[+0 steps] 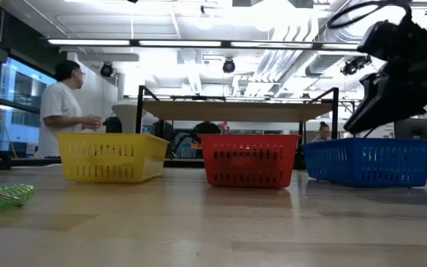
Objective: Pick & Place Office Desk Supplies
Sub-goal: Put the green spiral keychain into the blue bin
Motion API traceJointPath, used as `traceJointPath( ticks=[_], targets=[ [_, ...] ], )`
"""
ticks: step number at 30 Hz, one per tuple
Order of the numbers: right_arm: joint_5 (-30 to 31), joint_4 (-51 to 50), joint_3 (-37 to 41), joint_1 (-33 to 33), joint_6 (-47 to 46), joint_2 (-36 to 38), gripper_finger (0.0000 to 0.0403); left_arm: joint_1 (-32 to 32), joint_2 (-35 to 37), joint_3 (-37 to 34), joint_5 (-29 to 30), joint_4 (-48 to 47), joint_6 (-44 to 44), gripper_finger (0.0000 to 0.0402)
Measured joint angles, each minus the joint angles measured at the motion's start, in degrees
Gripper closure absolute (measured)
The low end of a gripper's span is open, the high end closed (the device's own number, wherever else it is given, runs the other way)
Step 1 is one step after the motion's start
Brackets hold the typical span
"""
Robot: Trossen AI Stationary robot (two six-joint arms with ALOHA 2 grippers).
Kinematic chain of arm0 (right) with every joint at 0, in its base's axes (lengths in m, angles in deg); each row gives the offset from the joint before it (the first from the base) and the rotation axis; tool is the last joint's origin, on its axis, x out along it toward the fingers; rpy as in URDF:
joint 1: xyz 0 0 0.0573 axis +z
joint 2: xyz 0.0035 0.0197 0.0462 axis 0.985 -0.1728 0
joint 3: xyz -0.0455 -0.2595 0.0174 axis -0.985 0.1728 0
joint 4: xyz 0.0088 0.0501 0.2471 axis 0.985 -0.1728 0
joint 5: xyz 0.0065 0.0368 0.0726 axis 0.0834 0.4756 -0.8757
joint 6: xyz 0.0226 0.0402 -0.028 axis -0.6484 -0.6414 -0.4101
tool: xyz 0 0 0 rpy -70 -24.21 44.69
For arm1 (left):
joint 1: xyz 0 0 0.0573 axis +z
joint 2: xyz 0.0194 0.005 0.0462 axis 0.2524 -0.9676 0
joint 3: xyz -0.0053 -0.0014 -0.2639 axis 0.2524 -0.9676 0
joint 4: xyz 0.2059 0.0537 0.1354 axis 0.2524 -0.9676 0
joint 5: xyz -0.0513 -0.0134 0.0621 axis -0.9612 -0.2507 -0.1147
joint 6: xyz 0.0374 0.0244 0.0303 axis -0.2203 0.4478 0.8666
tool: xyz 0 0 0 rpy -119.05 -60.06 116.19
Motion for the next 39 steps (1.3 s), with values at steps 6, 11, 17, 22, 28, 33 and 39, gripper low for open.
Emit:
traceJointPath(
  ticks=[6,11,17,22,28,33,39],
  targets=[
    [0.42,4.45,0.0,0.0,4.03,1.13,0.0312,0.0,0.0,0.0,0.0,0.0,0.0,0.0347],
    [-0.82,6.83,0.0,0.0,5.32,1.17,0.0312,0.0,0.0,0.0,0.0,0.0,0.0,0.0347],
    [-1.14,8.37,0.0,0.13,6.48,1.17,0.0312,0.0,-0.01,0.01,0.0,0.0,0.0,0.0347],
    [-3.64,9.78,0.0,0.28,8.68,1.17,0.0312,0.0,0.01,0.01,0.0,0.0,0.0,0.0347],
    [-6.89,11.03,0.0,0.28,8.88,0.99,0.0312,0.0,-0.01,-0.01,0.0,0.0,0.0,0.0347],
    [-10.56,13.69,-0.21,0.28,10.0,-0.19,0.0311,0.0,-0.01,-0.01,0.0,0.0,0.0,0.0347],
    [-13.52,14.13,-4.66,0.28,12.46,-3.91,0.0311,0.0,-0.01,0.0,0.0,0.0,0.0,0.0347]
  ],
)
